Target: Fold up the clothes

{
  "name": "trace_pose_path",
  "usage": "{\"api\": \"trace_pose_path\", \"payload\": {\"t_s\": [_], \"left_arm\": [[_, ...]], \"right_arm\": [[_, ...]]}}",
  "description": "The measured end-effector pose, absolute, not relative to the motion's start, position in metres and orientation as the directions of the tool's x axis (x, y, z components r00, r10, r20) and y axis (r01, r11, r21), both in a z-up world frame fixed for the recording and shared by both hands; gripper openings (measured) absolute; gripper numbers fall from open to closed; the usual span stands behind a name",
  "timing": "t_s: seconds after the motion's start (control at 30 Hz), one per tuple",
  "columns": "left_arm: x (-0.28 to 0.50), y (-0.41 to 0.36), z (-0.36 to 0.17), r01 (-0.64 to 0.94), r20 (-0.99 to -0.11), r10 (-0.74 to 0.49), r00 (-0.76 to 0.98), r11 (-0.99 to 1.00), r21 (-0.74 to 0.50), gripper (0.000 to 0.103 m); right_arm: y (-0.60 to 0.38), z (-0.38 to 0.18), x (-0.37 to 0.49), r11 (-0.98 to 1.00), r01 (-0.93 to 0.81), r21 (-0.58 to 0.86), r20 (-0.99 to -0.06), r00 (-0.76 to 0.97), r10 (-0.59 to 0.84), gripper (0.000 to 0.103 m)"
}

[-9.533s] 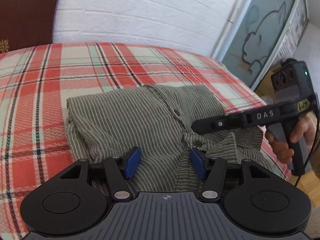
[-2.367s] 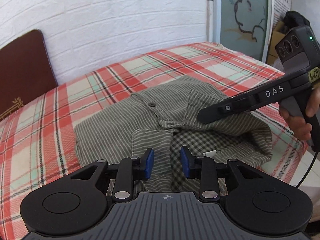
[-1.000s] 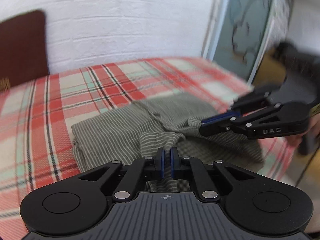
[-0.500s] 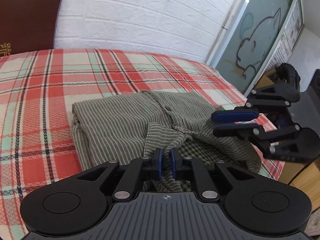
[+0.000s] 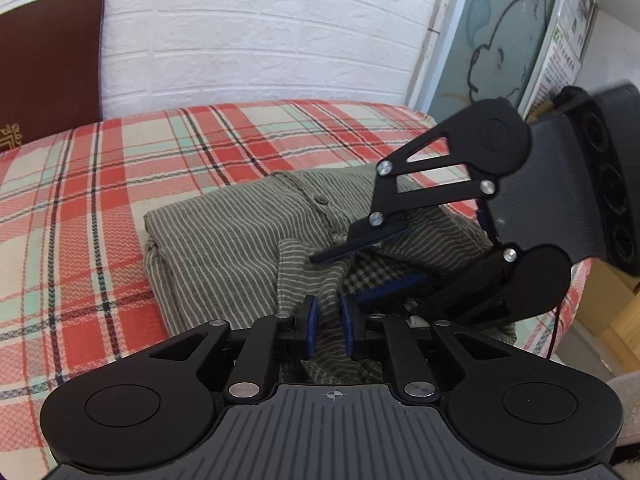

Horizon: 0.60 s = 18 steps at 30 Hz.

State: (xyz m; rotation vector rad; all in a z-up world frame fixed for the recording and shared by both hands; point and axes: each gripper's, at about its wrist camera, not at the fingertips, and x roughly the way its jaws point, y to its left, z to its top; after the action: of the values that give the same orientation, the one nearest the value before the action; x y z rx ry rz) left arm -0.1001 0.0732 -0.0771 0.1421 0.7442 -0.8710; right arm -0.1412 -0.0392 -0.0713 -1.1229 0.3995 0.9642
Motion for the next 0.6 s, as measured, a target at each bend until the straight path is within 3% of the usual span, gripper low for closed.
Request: {"api": "trace_pose_path", "payload": {"t_s": [0.07, 0.1, 0.23, 0.53, 0.57, 0.6], "left_arm": [[-0.110, 0.070, -0.074, 0.727, -0.661, -0.605, 0.444, 0.674, -0.128, 0.027], [-0.117, 0.067, -0.071, 0.725, -0.664, -0.584, 0.467, 0.683, -0.091, 0.033], [-0.139, 0.059, -0.066, 0.707, -0.675, -0.508, 0.536, 0.706, 0.030, 0.037], [-0.150, 0.046, -0.063, 0.649, -0.674, -0.406, 0.618, 0.747, 0.145, 0.042], [-0.148, 0.045, -0.064, 0.648, -0.680, -0.405, 0.611, 0.749, 0.136, 0.037], [-0.145, 0.045, -0.064, 0.647, -0.685, -0.410, 0.602, 0.753, 0.118, 0.011]], "right_arm": [[-0.043, -0.059, -0.126, 0.258, -0.860, -0.440, -0.721, 0.510, 0.469, 0.009], [-0.048, -0.054, -0.120, 0.330, -0.868, -0.370, -0.717, 0.493, 0.493, 0.009], [-0.066, -0.038, -0.100, 0.500, -0.853, -0.147, -0.685, 0.453, 0.571, 0.008], [-0.098, -0.013, -0.080, 0.609, -0.774, 0.170, -0.585, 0.418, 0.695, 0.008], [-0.101, -0.013, -0.079, 0.612, -0.768, 0.187, -0.583, 0.415, 0.698, 0.008], [-0.104, -0.013, -0.079, 0.616, -0.762, 0.202, -0.582, 0.412, 0.701, 0.008]]}}
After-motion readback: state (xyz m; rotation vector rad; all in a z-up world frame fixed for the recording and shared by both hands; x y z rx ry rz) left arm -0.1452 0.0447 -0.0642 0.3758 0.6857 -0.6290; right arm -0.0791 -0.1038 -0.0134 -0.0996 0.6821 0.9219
